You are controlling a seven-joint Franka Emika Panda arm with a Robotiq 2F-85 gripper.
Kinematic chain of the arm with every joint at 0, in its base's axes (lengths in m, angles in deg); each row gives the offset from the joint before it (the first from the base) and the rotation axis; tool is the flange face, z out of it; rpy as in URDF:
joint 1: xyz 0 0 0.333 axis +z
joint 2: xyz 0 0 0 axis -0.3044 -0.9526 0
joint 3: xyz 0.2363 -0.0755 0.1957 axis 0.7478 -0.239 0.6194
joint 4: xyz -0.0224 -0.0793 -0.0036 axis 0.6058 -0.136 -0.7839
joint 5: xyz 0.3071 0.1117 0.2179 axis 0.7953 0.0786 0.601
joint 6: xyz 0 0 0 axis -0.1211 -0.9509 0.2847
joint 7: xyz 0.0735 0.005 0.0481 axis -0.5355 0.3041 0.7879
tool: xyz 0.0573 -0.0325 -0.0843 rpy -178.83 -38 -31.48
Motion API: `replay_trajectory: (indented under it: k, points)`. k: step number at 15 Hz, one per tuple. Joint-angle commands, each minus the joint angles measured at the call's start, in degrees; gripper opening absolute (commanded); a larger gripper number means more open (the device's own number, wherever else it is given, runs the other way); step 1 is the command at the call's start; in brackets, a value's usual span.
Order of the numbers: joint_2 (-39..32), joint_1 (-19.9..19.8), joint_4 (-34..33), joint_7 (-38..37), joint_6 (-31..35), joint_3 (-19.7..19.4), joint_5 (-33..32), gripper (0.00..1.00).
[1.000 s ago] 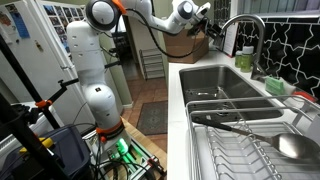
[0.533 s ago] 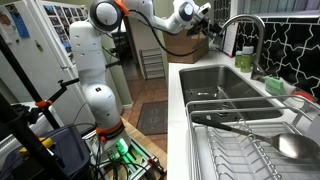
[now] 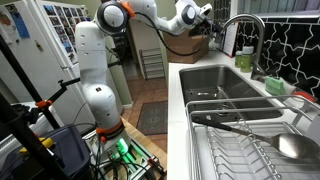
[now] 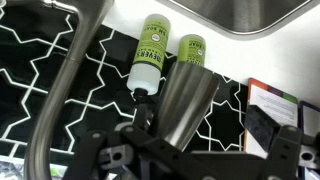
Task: Move the faucet to the left and the push the handle downwards
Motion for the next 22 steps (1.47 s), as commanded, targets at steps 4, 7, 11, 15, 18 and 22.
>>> replay_trajectory:
  k: [4, 7, 11, 15, 18, 22]
  points:
    - [-4.1, 0.3, -3.8, 4.2, 2.9, -0.1, 6.7, 1.0]
    - [-4.8, 0.4, -4.5, 5.1, 3.1, -0.2, 8.5, 1.0]
    - [-2.4, 0.9, -2.8, 6.0, -0.8, -0.1, 9.6, 1.0]
    - [3.9, 2.7, 1.7, 4.0, -10.6, -1.0, 5.9, 1.0]
    - [8.5, 3.0, 4.1, 0.1, -18.3, -2.2, -0.7, 1.0]
    - [12.5, -0.9, 7.0, -4.2, -22.4, -3.6, -6.6, 1.0]
